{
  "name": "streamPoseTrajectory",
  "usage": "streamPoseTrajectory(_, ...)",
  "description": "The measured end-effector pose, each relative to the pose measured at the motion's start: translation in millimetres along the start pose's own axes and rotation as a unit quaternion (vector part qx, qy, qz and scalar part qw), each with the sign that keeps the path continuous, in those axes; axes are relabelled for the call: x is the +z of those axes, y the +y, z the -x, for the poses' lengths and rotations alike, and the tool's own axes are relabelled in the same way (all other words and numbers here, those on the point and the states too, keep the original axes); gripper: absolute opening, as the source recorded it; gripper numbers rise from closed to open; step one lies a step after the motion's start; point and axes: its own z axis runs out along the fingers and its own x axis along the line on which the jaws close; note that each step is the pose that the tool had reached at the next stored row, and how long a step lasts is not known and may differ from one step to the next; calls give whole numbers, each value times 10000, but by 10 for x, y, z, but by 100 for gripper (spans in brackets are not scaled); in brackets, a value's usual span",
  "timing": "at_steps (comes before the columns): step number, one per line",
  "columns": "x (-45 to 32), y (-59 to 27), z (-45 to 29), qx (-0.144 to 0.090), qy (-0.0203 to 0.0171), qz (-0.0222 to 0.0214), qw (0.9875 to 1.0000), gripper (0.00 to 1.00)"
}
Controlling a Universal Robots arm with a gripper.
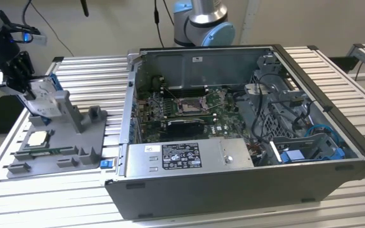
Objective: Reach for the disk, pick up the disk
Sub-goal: 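Pick up the disk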
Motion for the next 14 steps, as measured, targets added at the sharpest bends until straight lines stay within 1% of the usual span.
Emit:
streamPoseTrajectory(5, -104, -2, 7, 0, 0, 0, 10000, 0)
streamPoseTrajectory(11, -189, -4, 12, 0, 0, 0, 10000, 0)
streamPoseTrajectory(14, -219, -4, 14, 0, 0, 0, 10000, 0)
